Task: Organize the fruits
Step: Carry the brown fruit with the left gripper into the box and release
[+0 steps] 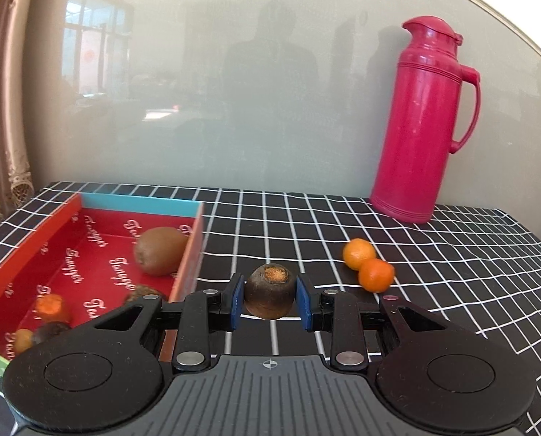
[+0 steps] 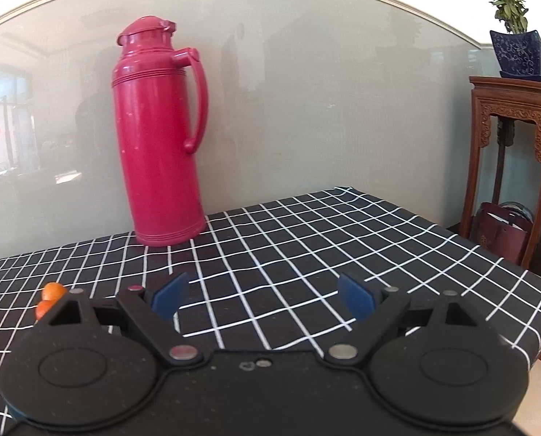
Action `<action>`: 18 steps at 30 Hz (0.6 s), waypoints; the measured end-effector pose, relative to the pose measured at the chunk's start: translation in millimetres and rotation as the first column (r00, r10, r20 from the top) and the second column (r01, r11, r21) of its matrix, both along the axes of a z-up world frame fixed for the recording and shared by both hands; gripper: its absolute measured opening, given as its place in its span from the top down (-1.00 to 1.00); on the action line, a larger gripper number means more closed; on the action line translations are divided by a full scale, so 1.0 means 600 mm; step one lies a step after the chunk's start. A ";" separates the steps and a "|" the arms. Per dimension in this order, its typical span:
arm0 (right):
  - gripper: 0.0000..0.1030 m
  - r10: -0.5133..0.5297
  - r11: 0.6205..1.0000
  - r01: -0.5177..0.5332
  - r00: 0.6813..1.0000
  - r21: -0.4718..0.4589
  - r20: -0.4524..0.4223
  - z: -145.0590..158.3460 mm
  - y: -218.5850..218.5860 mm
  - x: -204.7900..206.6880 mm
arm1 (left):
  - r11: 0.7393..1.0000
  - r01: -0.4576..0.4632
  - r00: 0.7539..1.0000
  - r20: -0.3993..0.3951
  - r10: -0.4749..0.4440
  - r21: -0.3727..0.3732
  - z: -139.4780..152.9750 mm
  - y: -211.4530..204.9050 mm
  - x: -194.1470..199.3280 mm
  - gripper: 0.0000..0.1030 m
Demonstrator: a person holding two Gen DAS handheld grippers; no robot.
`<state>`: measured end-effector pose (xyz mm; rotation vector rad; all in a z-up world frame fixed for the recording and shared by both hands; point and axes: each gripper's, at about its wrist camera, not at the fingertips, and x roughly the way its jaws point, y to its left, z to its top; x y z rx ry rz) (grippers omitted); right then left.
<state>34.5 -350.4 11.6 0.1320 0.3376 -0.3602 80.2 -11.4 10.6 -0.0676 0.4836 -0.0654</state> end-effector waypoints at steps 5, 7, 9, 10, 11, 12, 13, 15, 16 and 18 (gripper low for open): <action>-0.73 0.036 0.999 -0.036 0.999 -0.004 0.001 0.001 0.032 0.012 | 0.999 -0.038 0.999 0.004 0.038 0.001 0.004 0.040 -0.007 0.40; -0.73 0.048 0.999 -0.048 0.999 -0.008 0.000 0.001 0.043 0.016 | 0.999 -0.051 0.999 0.006 0.051 0.002 0.005 0.056 -0.009 0.40; -0.73 0.059 0.998 -0.059 0.998 -0.010 -0.001 0.002 0.053 0.020 | 0.998 -0.068 0.998 0.006 0.068 0.005 0.005 0.072 -0.011 0.40; -0.73 0.063 0.998 -0.063 0.998 -0.009 -0.001 0.002 0.057 0.021 | 0.997 -0.076 0.997 0.005 0.076 0.006 0.004 0.080 -0.011 0.40; -0.73 0.067 0.998 -0.067 0.998 -0.009 -0.002 0.002 0.062 0.023 | 0.996 -0.086 0.996 0.005 0.086 0.009 0.003 0.088 -0.011 0.40; -0.73 0.071 0.997 -0.071 0.997 -0.009 -0.002 0.002 0.066 0.025 | 0.995 -0.094 0.996 0.002 0.094 0.012 0.003 0.096 -0.011 0.40; -0.73 0.076 0.997 -0.076 0.997 -0.007 -0.002 0.002 0.070 0.026 | 0.995 -0.104 0.995 0.000 0.104 0.013 0.002 0.104 -0.011 0.40; -0.73 0.086 0.996 -0.086 0.996 -0.007 0.000 0.003 0.079 0.028 | 0.992 -0.125 0.992 0.001 0.125 0.017 0.002 0.123 -0.014 0.40; -0.73 0.090 0.996 -0.090 0.996 -0.008 0.000 0.004 0.084 0.029 | 0.991 -0.135 0.991 0.000 0.135 0.020 0.001 0.131 -0.015 0.40; -0.73 0.101 0.995 -0.101 0.995 -0.003 -0.001 0.004 0.093 0.034 | 0.987 -0.158 0.987 -0.001 0.158 0.022 -0.001 0.149 -0.018 0.40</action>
